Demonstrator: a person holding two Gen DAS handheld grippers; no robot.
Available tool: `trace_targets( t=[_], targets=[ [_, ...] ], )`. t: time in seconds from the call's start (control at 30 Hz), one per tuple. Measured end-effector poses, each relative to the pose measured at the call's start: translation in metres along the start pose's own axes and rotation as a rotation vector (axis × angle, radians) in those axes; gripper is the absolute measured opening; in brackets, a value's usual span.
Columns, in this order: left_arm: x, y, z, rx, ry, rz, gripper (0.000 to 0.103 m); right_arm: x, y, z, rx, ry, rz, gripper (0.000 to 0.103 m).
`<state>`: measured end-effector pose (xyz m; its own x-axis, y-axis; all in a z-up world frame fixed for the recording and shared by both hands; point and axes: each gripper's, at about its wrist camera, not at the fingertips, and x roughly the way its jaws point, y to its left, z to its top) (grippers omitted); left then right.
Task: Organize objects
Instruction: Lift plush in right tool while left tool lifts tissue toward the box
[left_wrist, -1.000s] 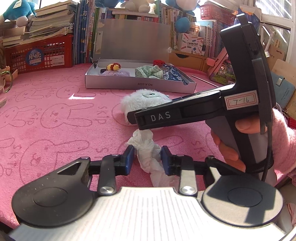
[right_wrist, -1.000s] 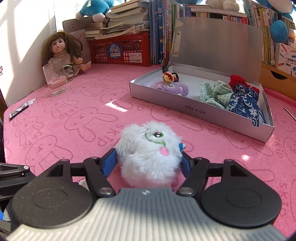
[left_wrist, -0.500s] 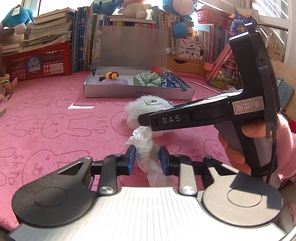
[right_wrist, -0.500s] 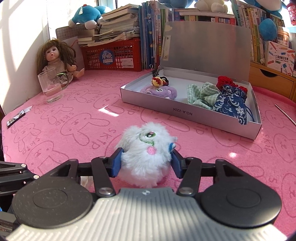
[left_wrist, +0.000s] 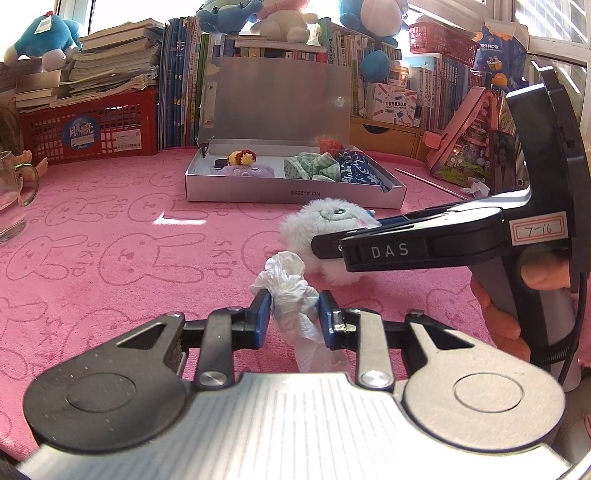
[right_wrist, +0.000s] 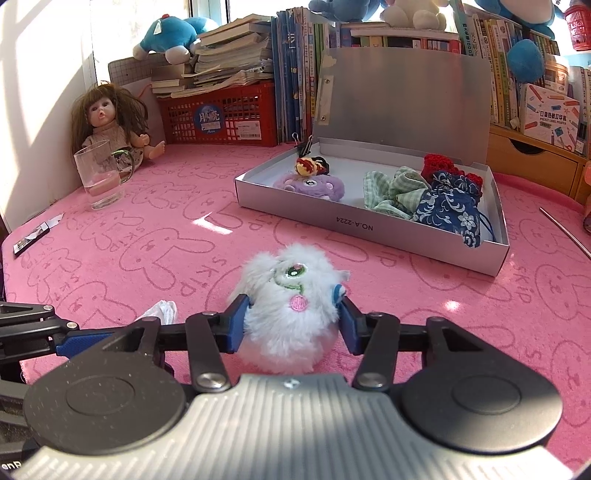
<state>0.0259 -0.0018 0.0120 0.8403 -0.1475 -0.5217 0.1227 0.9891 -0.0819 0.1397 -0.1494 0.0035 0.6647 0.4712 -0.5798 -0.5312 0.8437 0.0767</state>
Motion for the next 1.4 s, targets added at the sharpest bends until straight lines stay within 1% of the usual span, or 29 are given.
trace_targets(
  t=[0.3, 0.63, 0.77, 0.8, 0.87, 0.9, 1.07, 1.13, 1.27, 1.4],
  targets=[
    [0.002, 0.001, 0.011, 0.007, -0.018, 0.009, 0.033, -0.008, -0.006, 0.001, 0.007, -0.013, -0.017, 0.054],
    [0.005, 0.001, 0.015, 0.012, -0.019, 0.012, 0.033, -0.017, -0.014, -0.001, 0.026, -0.030, -0.035, 0.053],
    [0.007, 0.001, 0.016, 0.015, -0.017, 0.018, 0.033, -0.020, -0.019, -0.004, 0.042, -0.030, -0.057, 0.053],
    [0.008, 0.000, 0.016, 0.016, -0.015, 0.020, 0.033, -0.020, -0.019, -0.005, 0.042, -0.030, -0.070, 0.058],
    [0.009, 0.000, 0.016, 0.016, -0.009, 0.024, 0.033, -0.018, -0.020, -0.007, 0.041, -0.030, -0.094, 0.060],
    [0.011, 0.000, 0.015, 0.016, -0.004, 0.027, 0.033, -0.017, -0.020, -0.009, 0.039, -0.030, -0.100, 0.069],
    [0.020, 0.002, 0.010, 0.022, 0.022, 0.045, 0.033, -0.013, -0.021, -0.012, 0.044, -0.033, -0.111, 0.079],
    [0.022, 0.003, 0.008, 0.020, 0.032, 0.051, 0.033, -0.012, -0.020, -0.014, 0.034, -0.031, -0.113, 0.085],
    [0.028, 0.004, 0.005, 0.025, 0.050, 0.069, 0.034, -0.006, -0.016, -0.018, 0.013, -0.010, -0.112, 0.088],
    [0.030, 0.005, 0.004, 0.028, 0.053, 0.070, 0.035, 0.001, -0.013, -0.021, -0.007, 0.008, -0.122, 0.090]
  ],
)
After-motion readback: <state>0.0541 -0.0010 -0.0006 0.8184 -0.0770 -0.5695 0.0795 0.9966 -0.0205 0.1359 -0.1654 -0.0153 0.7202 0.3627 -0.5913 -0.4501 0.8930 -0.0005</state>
